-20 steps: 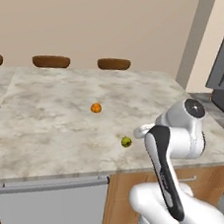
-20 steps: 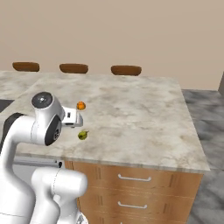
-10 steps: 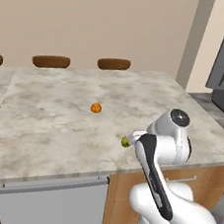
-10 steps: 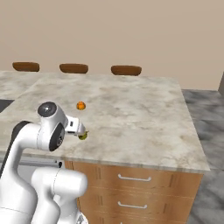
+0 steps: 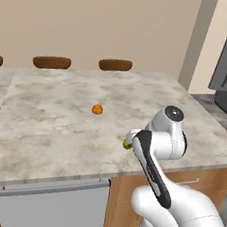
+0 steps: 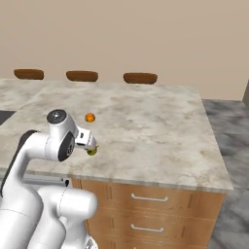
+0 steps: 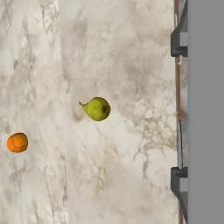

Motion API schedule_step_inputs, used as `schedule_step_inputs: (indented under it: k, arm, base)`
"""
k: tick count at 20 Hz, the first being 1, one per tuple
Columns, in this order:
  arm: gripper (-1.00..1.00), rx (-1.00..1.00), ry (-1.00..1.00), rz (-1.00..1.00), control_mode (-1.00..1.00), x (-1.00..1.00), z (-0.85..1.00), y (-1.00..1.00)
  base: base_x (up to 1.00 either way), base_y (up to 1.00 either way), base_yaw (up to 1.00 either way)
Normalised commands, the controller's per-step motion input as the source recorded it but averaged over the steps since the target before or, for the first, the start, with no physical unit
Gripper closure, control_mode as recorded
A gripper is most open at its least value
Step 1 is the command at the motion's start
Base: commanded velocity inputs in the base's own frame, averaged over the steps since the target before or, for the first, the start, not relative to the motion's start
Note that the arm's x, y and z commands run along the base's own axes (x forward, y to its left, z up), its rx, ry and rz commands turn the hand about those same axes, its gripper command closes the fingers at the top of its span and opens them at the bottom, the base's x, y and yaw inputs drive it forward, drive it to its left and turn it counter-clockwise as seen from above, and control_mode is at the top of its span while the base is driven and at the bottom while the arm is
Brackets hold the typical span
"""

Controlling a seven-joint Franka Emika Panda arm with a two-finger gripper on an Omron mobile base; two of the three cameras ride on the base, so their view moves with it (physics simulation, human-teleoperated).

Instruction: Place the beer on the top shelf of the fridge to keep it out of children's reach, and place the pear and orange on lower shelves for easy access.

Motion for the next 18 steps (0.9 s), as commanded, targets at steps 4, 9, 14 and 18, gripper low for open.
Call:
schedule_step_inputs:
  k: [4, 9, 14, 18]
  arm:
    - [-1.00, 0.00, 0.00, -0.02, -1.00, 0.25, -0.12, -0.03]
    - [-1.00, 0.00, 0.05, -0.03, -1.00, 0.33, -0.41, -0.03]
    - [-1.00, 0.03, 0.08, 0.00, -1.00, 0.44, -0.45, -0.03]
    - [-1.00, 0.02, 0.03, 0.00, -1.00, 0.30, -0.17, 0.00]
  base:
    - [0.00, 0.00, 0.00]
    - [0.00, 0.00, 0.00]
    - [0.00, 0.00, 0.00]
    - [0.00, 0.00, 0.00]
